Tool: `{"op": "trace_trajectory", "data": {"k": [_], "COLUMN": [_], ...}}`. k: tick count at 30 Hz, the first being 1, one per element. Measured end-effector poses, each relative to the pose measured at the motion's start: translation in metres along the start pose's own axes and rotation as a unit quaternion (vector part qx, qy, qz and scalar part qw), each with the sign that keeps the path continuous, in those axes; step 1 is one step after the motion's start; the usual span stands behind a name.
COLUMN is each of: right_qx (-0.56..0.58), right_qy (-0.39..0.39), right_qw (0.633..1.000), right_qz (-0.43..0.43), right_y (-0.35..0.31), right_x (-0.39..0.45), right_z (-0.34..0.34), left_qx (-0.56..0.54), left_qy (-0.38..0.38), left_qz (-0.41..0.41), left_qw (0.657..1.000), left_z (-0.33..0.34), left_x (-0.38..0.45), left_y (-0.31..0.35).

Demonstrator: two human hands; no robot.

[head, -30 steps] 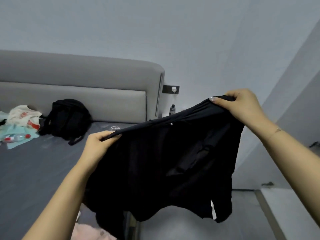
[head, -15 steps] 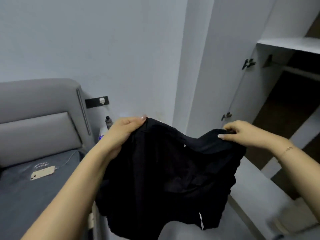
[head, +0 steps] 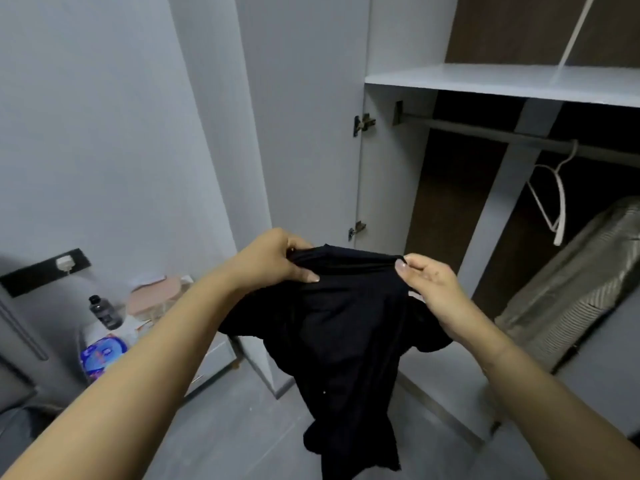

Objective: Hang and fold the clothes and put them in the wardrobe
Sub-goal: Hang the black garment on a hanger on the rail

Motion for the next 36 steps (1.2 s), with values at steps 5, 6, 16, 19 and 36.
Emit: {"op": "trace_trajectory", "data": {"k": [5, 6, 16, 19, 36], "right_qx": [0.017, 0.004, -0.466, -0.490, -0.421], "right_qy": [0.079, 0.090, 0.335, 0.385, 0.265], "right_qw": [0.996, 0.995, 0.819, 0.782, 0.831], "right_qz": [-0.027, -0.035, -0.015, 0.020, 0.249], "right_y": [-0.031, -0.037, -0.054, -0.054, 0.069], "right_x": [0.037, 0.043, 0.104, 0.102, 0.103], "right_z": [-0.053, -0.059, -0.168, -0.191, -0.279], "left_qx": [0.289, 0.300, 0.058, -0.042, -0.322], "left_qy": [0.058, 0.073, 0.000, -0.135, -0.222], "left_qz": [0.050, 0.077, 0.160, 0.139, 0.123], "left_qw": [0.954, 0.948, 0.985, 0.980, 0.912], "left_z": [-0.004, -0.006, -0.021, 0.003, 0.089], "left_x": [0.086, 0.097, 0.274, 0.306, 0.425], "left_y": [-0.029, -0.028, -0.037, -0.025, 0.073]}}
Point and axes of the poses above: each hand's wrist, its own x-axis towards the middle knuckle, its own z-axis out of the palm, y = z × x, the point moved 10 cm from there along x, towards the middle knuckle, and after that the axes turned 1 degree about y, right-handed, at the moved point
